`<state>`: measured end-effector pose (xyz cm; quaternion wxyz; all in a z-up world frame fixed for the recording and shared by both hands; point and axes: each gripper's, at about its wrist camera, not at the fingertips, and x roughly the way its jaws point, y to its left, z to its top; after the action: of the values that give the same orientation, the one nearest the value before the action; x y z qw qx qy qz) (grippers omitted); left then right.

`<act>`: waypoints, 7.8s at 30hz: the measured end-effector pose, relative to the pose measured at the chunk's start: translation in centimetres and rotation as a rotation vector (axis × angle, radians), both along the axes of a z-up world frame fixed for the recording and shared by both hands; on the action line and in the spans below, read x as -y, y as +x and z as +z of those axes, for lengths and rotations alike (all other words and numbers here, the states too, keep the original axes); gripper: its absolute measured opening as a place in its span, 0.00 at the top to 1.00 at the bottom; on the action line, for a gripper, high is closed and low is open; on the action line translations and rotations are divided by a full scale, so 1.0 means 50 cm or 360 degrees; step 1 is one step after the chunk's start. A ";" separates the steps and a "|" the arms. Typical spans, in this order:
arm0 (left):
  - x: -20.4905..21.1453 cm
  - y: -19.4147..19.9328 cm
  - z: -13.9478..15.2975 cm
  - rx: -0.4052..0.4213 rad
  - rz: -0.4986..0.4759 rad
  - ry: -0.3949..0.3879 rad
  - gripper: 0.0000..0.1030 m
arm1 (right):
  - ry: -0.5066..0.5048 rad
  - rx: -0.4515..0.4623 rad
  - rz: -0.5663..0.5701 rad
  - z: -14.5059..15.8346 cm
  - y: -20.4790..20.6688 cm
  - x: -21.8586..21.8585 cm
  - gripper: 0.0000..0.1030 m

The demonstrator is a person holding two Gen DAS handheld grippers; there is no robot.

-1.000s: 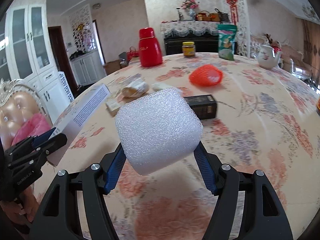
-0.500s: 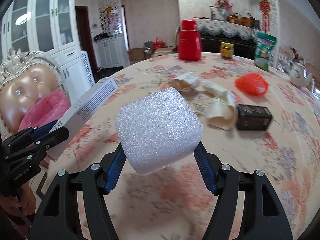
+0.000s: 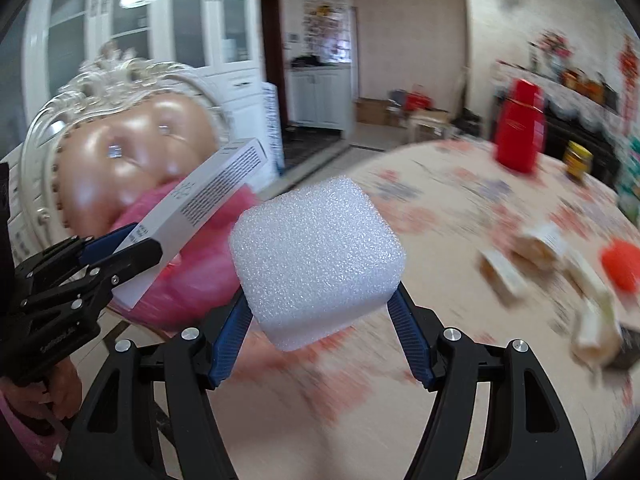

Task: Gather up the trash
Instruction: 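Carry the eye cream box and foam block to the pink bin and release both, then grasp a white tissue with the left tool while the right tool grasps the black DORMI box, then carry the tissue and black box to the pink bin and release both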

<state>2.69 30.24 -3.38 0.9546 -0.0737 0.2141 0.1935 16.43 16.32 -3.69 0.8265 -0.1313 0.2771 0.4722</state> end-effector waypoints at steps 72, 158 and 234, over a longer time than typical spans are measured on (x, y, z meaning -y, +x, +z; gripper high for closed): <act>0.538 0.664 -0.075 -0.0360 -0.0725 0.0003 0.26 | 0.0239 -0.0039 -0.1540 -0.058 0.249 0.673 0.36; 0.402 0.575 -0.058 -0.0124 -0.0721 -0.0182 0.90 | -0.0011 -0.0131 -0.1052 -0.067 0.225 0.492 0.63; -0.289 -0.084 -0.013 0.0082 0.0361 -0.0089 0.49 | 0.0272 0.0020 0.0220 0.009 -0.085 -0.209 0.40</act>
<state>-1.52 44.71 -4.02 0.9293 -0.1292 0.1852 0.2922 12.19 26.77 -3.22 0.8018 -0.0821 0.2209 0.5491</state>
